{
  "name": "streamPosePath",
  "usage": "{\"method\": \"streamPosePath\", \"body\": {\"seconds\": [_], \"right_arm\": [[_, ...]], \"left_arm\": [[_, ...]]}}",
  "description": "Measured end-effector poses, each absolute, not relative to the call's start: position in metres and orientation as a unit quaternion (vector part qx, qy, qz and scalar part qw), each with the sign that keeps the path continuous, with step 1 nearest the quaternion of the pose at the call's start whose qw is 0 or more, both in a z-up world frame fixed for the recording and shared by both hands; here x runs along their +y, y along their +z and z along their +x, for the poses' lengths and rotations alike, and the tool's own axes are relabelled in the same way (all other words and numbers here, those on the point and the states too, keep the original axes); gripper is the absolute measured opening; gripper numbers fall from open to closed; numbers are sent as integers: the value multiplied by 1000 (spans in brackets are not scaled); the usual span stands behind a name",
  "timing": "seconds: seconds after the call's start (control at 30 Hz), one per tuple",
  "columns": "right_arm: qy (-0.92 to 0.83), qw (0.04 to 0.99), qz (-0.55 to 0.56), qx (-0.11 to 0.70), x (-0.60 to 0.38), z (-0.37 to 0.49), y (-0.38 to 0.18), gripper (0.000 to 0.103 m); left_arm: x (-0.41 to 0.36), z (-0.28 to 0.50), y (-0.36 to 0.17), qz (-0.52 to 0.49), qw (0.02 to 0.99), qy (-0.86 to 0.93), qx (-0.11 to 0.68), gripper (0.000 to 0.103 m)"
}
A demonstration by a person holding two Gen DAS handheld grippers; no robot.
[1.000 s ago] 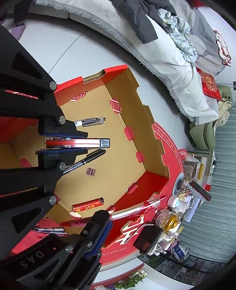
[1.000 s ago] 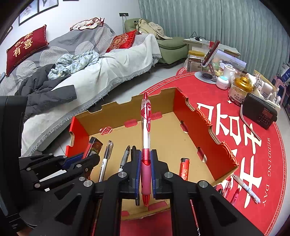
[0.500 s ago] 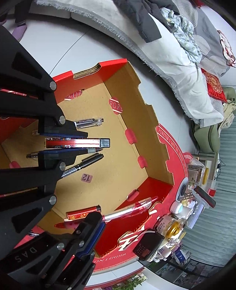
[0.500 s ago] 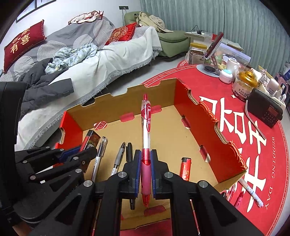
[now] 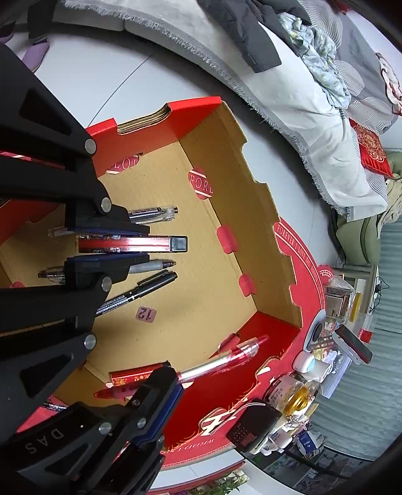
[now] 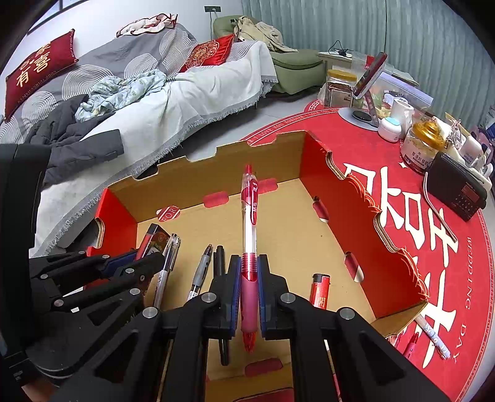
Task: Organize rigid objects
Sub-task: 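Open both grippers to release the red box and red pen into the box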
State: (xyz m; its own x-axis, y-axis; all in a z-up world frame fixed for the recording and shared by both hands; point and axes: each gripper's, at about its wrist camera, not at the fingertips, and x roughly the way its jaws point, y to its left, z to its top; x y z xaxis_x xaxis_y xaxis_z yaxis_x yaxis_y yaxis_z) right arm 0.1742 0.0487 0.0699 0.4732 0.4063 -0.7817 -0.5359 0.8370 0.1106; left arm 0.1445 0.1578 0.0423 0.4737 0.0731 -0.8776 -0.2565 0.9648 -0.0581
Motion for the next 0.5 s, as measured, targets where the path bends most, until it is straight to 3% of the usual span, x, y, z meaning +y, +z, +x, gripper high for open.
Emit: {"method": "streamPosePath", "body": {"seconds": [0.2,0.23,0.27,0.37,0.5], "right_arm": [[278,848,-75,444,52,181,65,11],[281,845,-70,451,52,183,63,11],[281,843,-66,454,51,184,62,11],[272,847,-64,452,47,185,62,11],[264,856,-51,441,35,182,70,11]], "left_arm": [[156,149,37,-87,848,92,515,11],[156,150,36,-86,846,96,518,13],[157,151,34,-88,842,94,524,27],[156,149,35,-82,846,101,517,48],[157,145,38,-95,849,94,512,49]]}}
